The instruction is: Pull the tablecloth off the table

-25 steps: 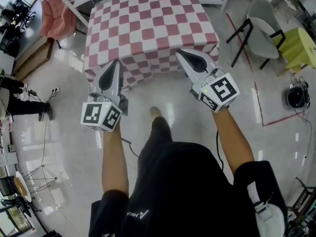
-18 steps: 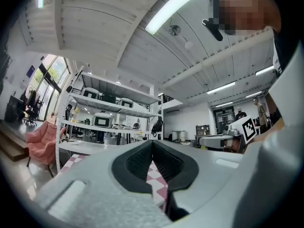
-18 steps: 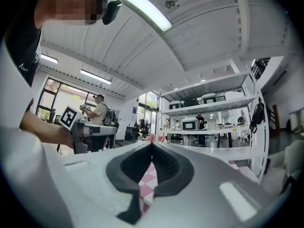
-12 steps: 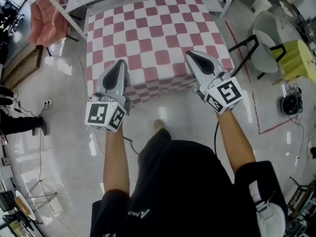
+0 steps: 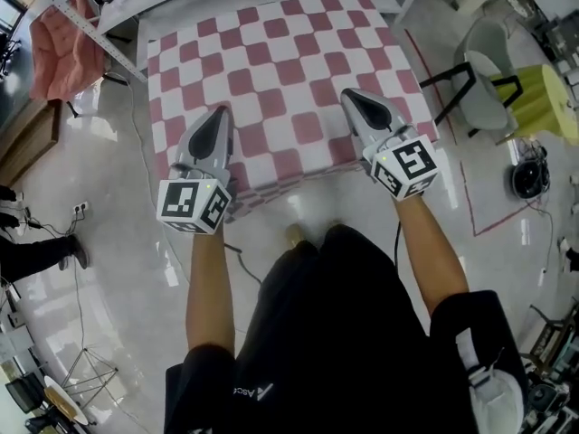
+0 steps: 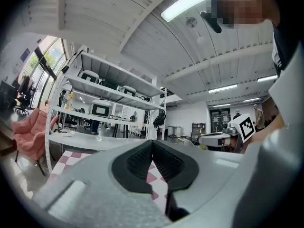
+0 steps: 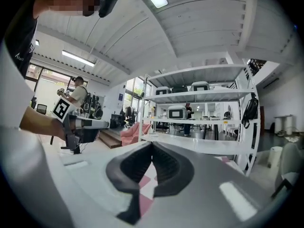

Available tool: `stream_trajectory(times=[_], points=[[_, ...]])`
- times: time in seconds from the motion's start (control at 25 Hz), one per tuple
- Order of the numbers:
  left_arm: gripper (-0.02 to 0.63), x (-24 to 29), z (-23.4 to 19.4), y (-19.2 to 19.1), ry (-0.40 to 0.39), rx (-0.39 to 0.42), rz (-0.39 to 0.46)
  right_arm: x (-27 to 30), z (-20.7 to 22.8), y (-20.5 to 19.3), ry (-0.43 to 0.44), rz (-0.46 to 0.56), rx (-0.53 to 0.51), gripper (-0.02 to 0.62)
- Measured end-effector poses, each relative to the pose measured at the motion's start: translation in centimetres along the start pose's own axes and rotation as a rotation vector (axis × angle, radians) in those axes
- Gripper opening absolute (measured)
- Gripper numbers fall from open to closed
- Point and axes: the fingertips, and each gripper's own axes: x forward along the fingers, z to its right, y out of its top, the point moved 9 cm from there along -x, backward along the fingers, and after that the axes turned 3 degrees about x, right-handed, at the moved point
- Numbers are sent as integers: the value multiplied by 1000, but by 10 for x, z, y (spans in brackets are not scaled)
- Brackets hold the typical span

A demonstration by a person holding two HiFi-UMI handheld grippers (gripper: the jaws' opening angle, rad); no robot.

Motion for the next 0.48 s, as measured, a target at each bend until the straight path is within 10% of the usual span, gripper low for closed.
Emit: stream_trajectory(times=[0.48], points=[[11,70,-22,-40,70,-10,-132,62,73,-37,4,-110,25,2]])
